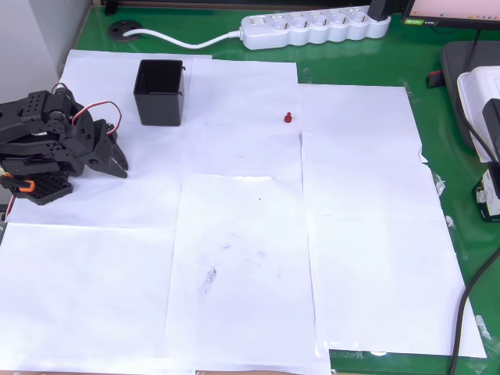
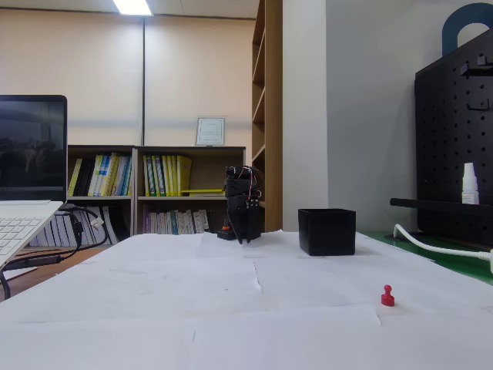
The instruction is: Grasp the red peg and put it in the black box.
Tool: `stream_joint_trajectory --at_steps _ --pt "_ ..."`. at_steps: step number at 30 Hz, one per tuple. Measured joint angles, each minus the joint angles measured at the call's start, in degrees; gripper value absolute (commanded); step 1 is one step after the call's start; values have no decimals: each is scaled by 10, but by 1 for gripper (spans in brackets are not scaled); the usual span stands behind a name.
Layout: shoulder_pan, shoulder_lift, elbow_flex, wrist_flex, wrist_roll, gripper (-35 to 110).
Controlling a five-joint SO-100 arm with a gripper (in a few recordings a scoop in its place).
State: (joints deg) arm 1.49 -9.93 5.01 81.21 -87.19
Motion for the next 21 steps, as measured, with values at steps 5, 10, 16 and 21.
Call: stream_joint_trajectory --at_steps 5,10,16,21 --pt "47 -9 1 4 -8 0" --pt "54 -9 2 4 -8 0" --pt "52 -9 2 4 -8 0" --pt "51 -1 7 -19 -66 0"
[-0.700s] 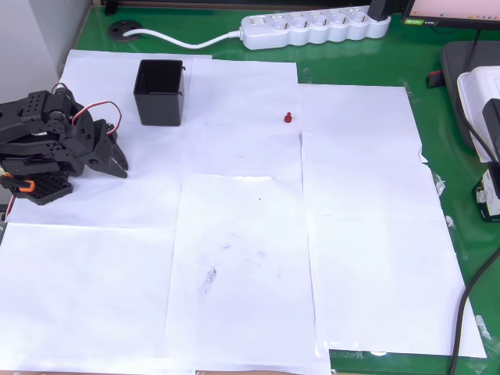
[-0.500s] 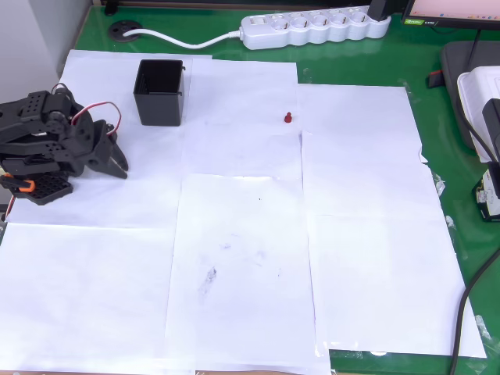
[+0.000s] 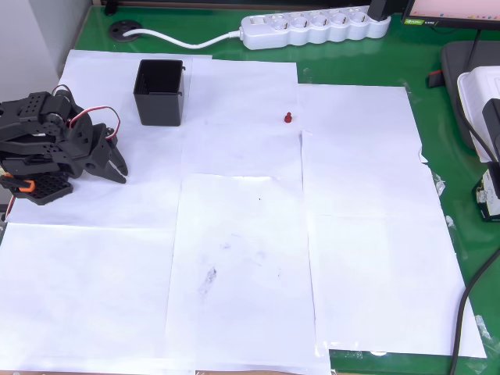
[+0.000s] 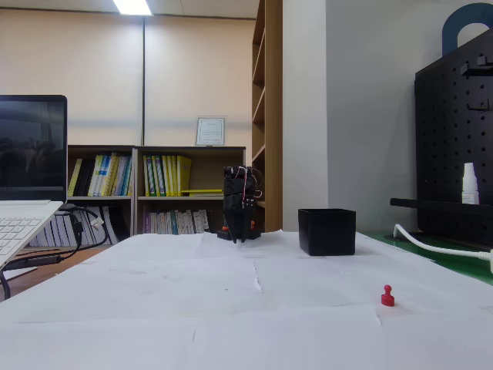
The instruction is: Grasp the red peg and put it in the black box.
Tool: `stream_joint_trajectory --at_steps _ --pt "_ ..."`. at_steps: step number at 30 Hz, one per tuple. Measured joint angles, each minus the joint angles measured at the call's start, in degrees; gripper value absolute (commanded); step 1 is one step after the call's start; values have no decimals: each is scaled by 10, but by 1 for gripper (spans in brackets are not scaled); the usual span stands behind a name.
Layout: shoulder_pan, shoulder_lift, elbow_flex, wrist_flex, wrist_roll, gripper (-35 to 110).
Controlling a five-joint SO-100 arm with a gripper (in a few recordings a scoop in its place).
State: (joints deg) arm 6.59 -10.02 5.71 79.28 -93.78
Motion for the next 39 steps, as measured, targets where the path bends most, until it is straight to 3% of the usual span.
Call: stream_joint_trajectory --at_steps 8,15,19,39 --pt "-25 116 88 -177 21 0" --pt "-62 293 282 -241 19 0" --pt "-80 417 378 -331 35 0" --pt "-148 798 113 -1083 -10 0"
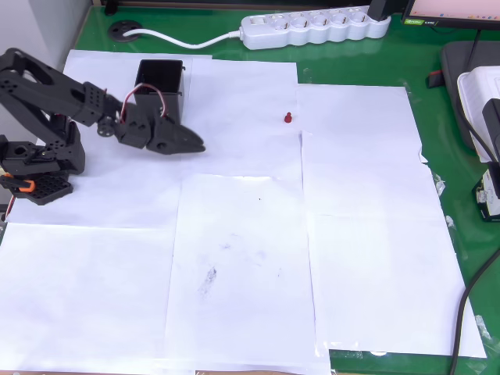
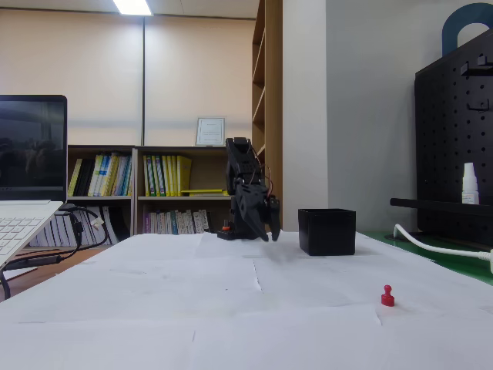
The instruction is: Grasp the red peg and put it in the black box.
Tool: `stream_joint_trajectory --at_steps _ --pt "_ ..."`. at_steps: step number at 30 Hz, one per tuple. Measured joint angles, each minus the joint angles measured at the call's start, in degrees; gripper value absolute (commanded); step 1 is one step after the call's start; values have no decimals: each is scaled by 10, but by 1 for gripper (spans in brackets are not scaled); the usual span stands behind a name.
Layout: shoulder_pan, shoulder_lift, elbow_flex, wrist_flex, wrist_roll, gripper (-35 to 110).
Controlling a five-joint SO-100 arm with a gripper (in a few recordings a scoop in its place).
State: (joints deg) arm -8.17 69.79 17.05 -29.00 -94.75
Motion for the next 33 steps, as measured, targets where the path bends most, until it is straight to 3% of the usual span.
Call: stream_joint_trajectory --at_steps 9,33 --pt "-34 258 76 -223 0 0" --pt "-63 657 570 -246 -17 3"
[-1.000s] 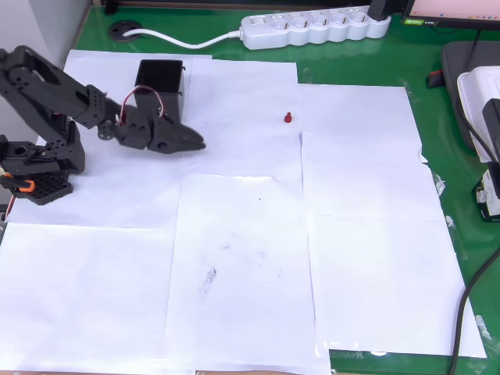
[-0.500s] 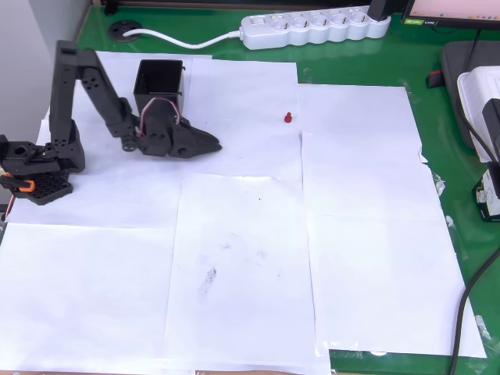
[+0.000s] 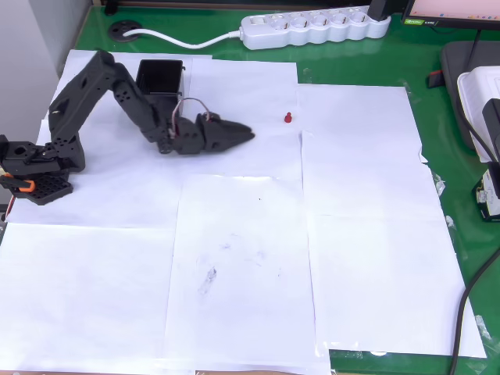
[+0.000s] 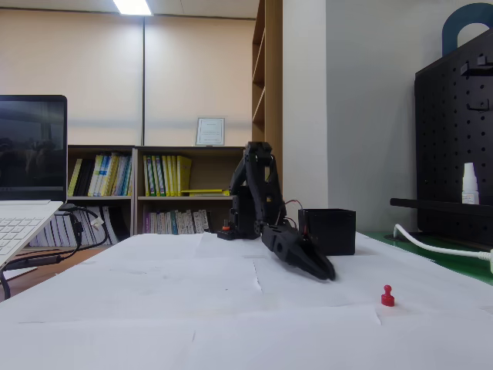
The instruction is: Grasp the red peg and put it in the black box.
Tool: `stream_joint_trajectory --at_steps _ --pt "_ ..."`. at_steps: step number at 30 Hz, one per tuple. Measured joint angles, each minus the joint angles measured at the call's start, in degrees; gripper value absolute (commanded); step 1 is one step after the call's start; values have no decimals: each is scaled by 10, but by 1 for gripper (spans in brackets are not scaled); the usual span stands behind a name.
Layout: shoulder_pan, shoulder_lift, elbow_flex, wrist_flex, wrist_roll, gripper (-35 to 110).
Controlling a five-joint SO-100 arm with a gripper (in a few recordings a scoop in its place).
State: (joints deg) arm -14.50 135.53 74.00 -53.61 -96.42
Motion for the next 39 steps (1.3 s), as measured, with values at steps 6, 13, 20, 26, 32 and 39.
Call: stream_joint_trajectory --at_steps 6,13,20,26,32,39 --pt "-1 39 54 7 0 6" --pt "-1 59 86 21 -16 16" --pt "-1 59 94 33 -17 36" --pt "-1 63 99 33 -20 36" --pt "-6 76 131 47 -7 36" --pt "-1 107 200 78 5 36"
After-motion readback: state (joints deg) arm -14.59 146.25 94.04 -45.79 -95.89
